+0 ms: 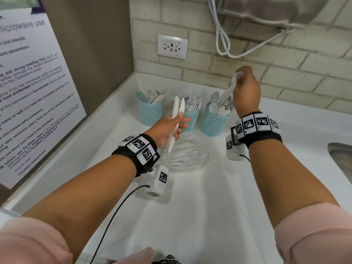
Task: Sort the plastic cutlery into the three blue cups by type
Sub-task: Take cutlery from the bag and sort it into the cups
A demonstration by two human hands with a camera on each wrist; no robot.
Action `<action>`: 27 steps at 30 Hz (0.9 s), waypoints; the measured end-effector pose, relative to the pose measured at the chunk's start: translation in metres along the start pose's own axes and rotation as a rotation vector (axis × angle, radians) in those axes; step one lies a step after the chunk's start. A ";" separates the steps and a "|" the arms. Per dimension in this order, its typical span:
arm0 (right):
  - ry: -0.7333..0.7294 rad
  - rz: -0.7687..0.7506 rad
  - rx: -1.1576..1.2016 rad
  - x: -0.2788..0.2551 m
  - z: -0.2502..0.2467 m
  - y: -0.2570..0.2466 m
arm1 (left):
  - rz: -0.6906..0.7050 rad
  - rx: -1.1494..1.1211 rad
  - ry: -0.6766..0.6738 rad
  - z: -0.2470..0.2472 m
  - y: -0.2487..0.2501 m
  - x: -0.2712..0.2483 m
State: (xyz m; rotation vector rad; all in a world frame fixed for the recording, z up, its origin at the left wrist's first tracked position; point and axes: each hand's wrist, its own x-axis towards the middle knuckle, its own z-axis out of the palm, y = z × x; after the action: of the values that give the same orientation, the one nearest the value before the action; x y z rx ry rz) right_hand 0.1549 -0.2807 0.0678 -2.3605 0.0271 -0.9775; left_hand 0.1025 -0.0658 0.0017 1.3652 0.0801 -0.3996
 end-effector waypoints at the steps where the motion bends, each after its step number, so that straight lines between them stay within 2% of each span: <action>1: -0.033 -0.018 -0.031 -0.004 0.004 0.001 | -0.007 -0.004 0.002 0.000 -0.001 0.001; 4: -0.145 -0.034 -0.102 -0.012 0.016 0.005 | -0.036 -0.024 -0.022 -0.002 -0.002 0.003; 10: -0.324 -0.028 -0.341 -0.030 0.033 0.008 | -0.156 -0.219 -0.189 -0.009 -0.001 0.003; 15: -0.498 0.007 -0.432 -0.026 0.031 0.009 | -0.166 -0.290 -0.234 -0.012 0.001 0.000; 17: -0.501 -0.007 -0.484 -0.020 0.028 0.001 | -0.162 -0.313 -0.244 -0.013 0.001 -0.001; 20: -0.346 -0.064 -0.321 -0.016 0.021 -0.020 | -0.165 -0.332 -0.260 -0.014 0.002 -0.002; 22: -0.332 -0.133 -0.093 -0.019 0.017 -0.037 | -0.164 -0.363 -0.282 -0.013 0.001 -0.004; 24: -0.436 -0.148 0.081 -0.025 0.015 -0.051 | -0.147 -0.380 -0.308 -0.013 0.001 -0.007; 27: -0.673 -0.069 0.103 -0.033 0.021 -0.059 | -0.112 -0.375 -0.342 -0.013 0.000 -0.010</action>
State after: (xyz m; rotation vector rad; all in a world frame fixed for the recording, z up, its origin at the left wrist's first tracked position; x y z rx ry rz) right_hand 0.1328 -0.2135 0.0655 -2.4844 -0.3553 -0.1677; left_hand 0.0959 -0.0511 0.0020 0.9119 -0.0501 -0.6716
